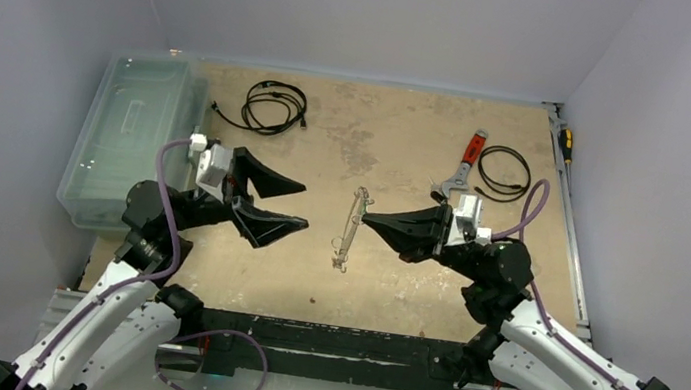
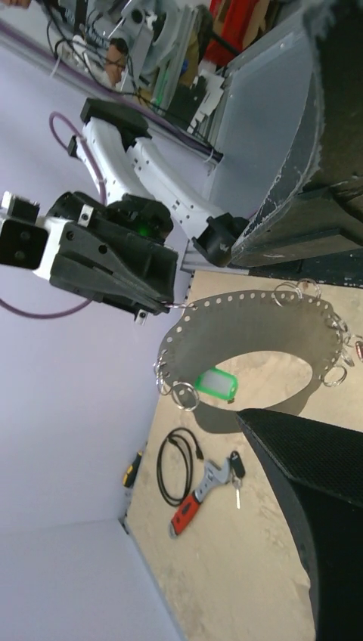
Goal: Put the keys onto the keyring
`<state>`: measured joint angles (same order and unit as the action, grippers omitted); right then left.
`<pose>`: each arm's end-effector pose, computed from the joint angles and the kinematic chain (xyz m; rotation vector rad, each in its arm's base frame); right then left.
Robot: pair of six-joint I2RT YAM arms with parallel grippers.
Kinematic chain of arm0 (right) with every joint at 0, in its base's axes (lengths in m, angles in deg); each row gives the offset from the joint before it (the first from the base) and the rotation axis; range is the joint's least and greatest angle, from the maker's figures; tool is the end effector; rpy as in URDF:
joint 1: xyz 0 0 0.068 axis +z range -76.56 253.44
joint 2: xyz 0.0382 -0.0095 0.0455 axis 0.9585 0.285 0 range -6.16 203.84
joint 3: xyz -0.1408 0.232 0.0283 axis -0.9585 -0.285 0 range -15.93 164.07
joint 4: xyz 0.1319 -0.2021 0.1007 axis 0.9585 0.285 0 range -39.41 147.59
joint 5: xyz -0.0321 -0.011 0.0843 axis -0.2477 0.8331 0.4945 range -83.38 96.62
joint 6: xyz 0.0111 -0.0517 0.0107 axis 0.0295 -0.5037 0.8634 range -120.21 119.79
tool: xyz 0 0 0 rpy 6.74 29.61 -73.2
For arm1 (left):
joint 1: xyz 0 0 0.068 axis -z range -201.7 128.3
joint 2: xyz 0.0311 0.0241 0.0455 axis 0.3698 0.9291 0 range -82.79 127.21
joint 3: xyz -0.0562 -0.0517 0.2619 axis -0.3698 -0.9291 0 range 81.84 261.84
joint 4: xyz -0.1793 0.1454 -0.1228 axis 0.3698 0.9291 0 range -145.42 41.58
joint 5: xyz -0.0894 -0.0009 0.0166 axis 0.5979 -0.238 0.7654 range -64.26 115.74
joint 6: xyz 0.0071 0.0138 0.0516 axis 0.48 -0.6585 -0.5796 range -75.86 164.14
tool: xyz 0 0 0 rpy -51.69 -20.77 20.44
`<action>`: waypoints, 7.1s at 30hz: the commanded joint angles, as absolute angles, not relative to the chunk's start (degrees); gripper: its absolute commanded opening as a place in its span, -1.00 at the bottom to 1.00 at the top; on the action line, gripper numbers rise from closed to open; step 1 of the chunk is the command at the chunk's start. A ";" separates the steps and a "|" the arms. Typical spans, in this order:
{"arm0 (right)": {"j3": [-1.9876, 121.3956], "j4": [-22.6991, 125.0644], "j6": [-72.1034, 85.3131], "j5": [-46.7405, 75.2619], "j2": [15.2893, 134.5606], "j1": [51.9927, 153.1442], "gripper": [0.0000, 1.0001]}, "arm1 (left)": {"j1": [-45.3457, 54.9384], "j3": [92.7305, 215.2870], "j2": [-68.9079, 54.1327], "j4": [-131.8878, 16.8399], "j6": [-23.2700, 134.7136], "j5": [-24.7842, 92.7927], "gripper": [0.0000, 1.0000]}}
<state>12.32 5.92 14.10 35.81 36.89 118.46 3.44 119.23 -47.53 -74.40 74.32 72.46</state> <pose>0.1082 0.1328 0.3414 -0.7647 0.9252 1.1837 0.1147 -0.0825 0.3705 0.7143 1.2532 -1.2932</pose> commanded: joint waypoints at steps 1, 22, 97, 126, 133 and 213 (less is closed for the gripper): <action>11.82 -5.96 19.88 38.72 37.88 118.83 -1.00 | 4.19 113.67 -48.08 -94.77 85.55 77.99 0.37; 19.12 2.45 13.56 38.85 44.26 127.54 -1.00 | 11.43 111.96 -45.63 -90.02 77.30 73.35 -0.20; 21.51 -3.27 14.51 30.03 50.73 132.37 -1.00 | 12.43 113.04 -46.69 -86.71 77.10 72.86 -0.87; 37.88 51.58 -12.95 28.79 43.74 132.59 0.09 | 12.81 118.15 -48.26 -71.07 66.29 72.23 -1.00; 45.92 63.15 -16.50 32.31 51.24 132.44 -0.09 | 13.71 118.25 -48.01 -68.36 63.77 72.50 -1.00; 37.01 45.03 -9.97 33.66 49.94 131.80 -1.00 | 13.89 119.53 -53.48 -65.72 59.86 71.17 0.25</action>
<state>39.16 57.92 -13.62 36.16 53.50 131.92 13.69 117.00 -52.18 -65.22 61.88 71.74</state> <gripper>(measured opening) 0.008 0.641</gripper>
